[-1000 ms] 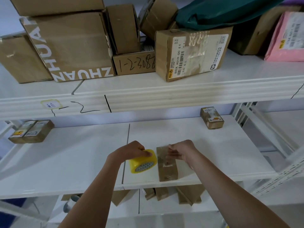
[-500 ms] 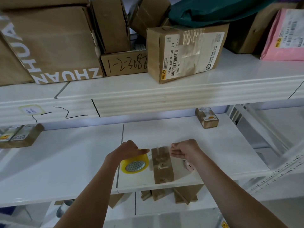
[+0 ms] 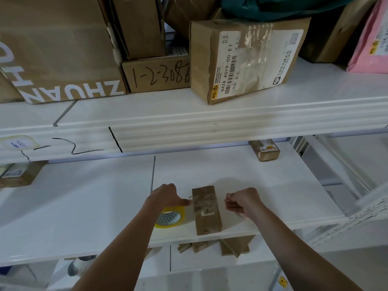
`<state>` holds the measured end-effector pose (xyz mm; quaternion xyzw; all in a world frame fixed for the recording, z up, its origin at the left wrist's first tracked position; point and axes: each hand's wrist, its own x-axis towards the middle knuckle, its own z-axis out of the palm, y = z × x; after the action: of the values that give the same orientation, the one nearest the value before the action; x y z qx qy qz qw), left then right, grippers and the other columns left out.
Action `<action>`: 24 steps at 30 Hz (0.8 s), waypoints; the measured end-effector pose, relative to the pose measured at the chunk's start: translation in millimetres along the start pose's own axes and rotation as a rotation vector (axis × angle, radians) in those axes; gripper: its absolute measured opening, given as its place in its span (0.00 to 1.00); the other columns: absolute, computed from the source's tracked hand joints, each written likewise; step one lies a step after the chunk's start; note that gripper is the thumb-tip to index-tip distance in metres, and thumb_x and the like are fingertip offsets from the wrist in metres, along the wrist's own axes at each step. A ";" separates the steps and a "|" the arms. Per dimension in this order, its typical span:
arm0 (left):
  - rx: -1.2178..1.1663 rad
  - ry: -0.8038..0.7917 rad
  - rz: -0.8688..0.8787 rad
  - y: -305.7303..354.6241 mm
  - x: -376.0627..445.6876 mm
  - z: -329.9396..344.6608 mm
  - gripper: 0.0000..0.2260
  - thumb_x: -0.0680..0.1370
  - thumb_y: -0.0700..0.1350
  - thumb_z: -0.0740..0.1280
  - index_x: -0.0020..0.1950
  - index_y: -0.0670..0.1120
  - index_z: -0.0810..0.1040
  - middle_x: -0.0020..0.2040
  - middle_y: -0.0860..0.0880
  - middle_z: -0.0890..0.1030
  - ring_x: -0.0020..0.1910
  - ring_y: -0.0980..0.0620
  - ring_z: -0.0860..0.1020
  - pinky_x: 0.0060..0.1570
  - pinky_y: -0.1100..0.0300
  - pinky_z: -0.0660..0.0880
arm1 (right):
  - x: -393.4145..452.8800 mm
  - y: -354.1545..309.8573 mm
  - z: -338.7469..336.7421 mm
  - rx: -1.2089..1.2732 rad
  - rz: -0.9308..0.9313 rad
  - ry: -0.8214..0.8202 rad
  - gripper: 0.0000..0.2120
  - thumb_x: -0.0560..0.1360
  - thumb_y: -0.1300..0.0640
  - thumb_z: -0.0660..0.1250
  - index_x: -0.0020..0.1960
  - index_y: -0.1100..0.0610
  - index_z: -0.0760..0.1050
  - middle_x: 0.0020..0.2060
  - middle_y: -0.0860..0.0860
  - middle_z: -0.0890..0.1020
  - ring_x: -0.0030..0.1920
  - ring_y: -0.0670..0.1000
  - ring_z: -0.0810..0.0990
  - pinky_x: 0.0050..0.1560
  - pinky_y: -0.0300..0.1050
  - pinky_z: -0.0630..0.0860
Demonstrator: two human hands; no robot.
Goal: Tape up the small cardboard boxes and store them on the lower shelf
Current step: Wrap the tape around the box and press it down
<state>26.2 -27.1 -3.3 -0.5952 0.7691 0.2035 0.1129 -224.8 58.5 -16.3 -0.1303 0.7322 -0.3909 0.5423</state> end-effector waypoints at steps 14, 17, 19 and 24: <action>0.116 -0.107 -0.049 1.3 11.9 12.0 0.39 0.64 0.79 0.66 0.56 0.46 0.77 0.44 0.51 0.78 0.43 0.50 0.78 0.40 0.57 0.71 | -2.6 11.5 4.7 -0.103 -0.064 0.029 0.07 0.73 0.68 0.75 0.45 0.73 0.81 0.41 0.68 0.85 0.42 0.63 0.86 0.48 0.58 0.84; 0.143 -0.117 -0.043 3.0 14.2 13.5 0.37 0.63 0.79 0.67 0.52 0.47 0.75 0.43 0.51 0.79 0.42 0.50 0.78 0.42 0.57 0.74 | -4.5 15.5 5.2 -0.160 -0.106 0.063 0.07 0.73 0.67 0.76 0.44 0.71 0.82 0.38 0.65 0.85 0.40 0.61 0.87 0.44 0.55 0.85; 0.158 -0.122 -0.036 5.1 14.9 15.0 0.36 0.63 0.79 0.67 0.50 0.48 0.74 0.44 0.51 0.79 0.43 0.49 0.79 0.44 0.57 0.75 | -4.8 17.3 5.4 -0.172 -0.115 0.089 0.06 0.73 0.66 0.76 0.44 0.71 0.82 0.37 0.64 0.85 0.38 0.59 0.87 0.40 0.52 0.85; 0.178 -0.100 -0.048 10.6 14.7 16.6 0.34 0.64 0.77 0.68 0.49 0.48 0.74 0.42 0.51 0.79 0.42 0.50 0.79 0.42 0.58 0.73 | -5.5 21.0 6.6 -0.206 -0.144 0.121 0.06 0.74 0.65 0.76 0.44 0.70 0.83 0.36 0.62 0.85 0.38 0.58 0.87 0.42 0.53 0.85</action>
<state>10.9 -30.3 -22.3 -0.5900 0.7633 0.1609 0.2083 -211.9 72.8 -28.1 -0.2138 0.7884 -0.3589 0.4515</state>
